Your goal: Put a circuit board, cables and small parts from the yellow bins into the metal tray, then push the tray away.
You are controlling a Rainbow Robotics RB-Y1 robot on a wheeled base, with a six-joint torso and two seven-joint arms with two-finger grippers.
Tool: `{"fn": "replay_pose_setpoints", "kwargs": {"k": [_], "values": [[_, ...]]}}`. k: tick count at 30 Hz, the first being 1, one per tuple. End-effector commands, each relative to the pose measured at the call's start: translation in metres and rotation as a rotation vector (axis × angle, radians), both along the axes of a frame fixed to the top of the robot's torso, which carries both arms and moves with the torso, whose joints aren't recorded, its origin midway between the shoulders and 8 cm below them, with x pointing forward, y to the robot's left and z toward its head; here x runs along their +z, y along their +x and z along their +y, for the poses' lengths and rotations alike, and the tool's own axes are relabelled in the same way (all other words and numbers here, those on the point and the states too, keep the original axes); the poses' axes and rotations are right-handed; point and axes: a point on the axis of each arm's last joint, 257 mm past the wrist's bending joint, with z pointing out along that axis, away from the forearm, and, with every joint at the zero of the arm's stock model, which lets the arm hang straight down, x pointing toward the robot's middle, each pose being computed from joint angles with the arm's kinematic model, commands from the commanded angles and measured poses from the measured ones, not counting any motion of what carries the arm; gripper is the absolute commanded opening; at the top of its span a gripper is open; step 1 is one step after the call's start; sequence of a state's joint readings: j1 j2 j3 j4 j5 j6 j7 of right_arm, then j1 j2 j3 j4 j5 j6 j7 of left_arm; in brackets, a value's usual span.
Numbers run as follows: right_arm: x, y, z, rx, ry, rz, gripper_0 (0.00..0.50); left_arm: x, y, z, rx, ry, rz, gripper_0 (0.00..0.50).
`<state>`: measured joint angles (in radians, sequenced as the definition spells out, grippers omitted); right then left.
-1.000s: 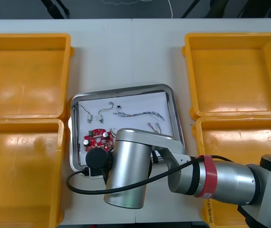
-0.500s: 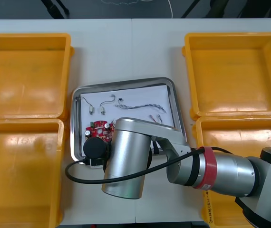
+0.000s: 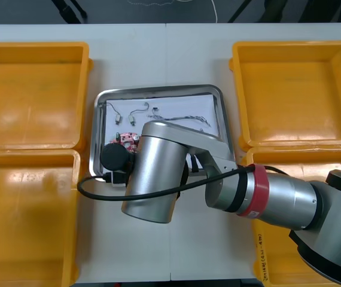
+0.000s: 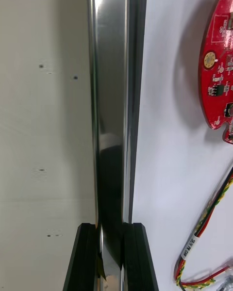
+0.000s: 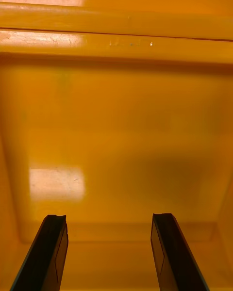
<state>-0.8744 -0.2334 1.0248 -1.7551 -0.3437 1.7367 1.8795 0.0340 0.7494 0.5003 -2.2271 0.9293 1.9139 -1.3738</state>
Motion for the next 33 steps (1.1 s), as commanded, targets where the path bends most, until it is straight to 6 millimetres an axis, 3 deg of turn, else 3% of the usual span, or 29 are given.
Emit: {"fn": "replay_pose_setpoints", "kwargs": {"k": [1,14,33], "values": [[0.038,0.021,0.028,0.036,0.029,-0.063,0.000,0.010,-0.007,0.011,-0.003,0.052,-0.002,0.500],[0.066,0.059,0.022,-0.005,0.035,-0.109,0.000,0.010,-0.007,0.011,-0.003,0.052,-0.002,0.500],[0.089,0.116,0.019,-0.013,0.022,-0.190,0.000,0.010,-0.007,0.011,-0.003,0.052,-0.002,0.500]]}}
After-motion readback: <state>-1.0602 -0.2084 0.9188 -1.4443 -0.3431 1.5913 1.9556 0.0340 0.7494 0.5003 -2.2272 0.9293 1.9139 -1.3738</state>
